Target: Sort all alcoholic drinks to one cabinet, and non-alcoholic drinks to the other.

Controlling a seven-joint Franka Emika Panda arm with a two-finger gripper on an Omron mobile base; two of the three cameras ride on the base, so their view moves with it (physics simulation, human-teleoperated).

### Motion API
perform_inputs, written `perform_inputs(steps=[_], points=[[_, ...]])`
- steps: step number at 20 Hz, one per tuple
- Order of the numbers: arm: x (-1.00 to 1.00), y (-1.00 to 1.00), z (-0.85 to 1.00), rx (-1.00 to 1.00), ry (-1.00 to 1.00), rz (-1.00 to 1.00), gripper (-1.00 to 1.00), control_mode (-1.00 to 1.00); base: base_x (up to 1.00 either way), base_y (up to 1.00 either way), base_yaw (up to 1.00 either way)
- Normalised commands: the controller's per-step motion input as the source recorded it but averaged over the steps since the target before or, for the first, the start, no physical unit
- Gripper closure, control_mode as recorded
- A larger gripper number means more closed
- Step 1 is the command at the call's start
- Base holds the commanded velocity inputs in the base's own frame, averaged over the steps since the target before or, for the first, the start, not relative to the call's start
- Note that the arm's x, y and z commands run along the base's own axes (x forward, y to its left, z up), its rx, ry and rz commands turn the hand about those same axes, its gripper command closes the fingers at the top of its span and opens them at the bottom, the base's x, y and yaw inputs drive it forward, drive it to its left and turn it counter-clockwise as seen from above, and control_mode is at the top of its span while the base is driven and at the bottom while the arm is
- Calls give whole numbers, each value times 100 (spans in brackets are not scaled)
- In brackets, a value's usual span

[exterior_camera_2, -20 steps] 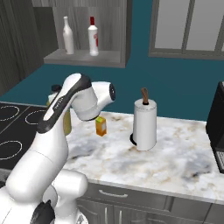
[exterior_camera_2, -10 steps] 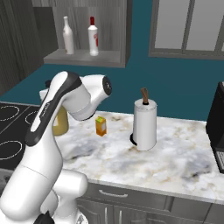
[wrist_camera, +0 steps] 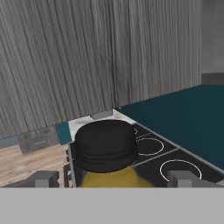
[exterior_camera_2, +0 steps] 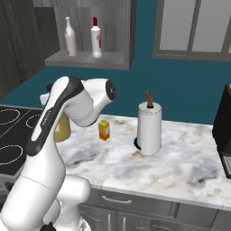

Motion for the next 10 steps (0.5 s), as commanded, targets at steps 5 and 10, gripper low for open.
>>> perform_inputs(steps=[5,10], points=[[0,0,0,0,1,0,100,100,-26,-1,0],[0,0,0,0,0,0,100,100,-97,-11,0]])
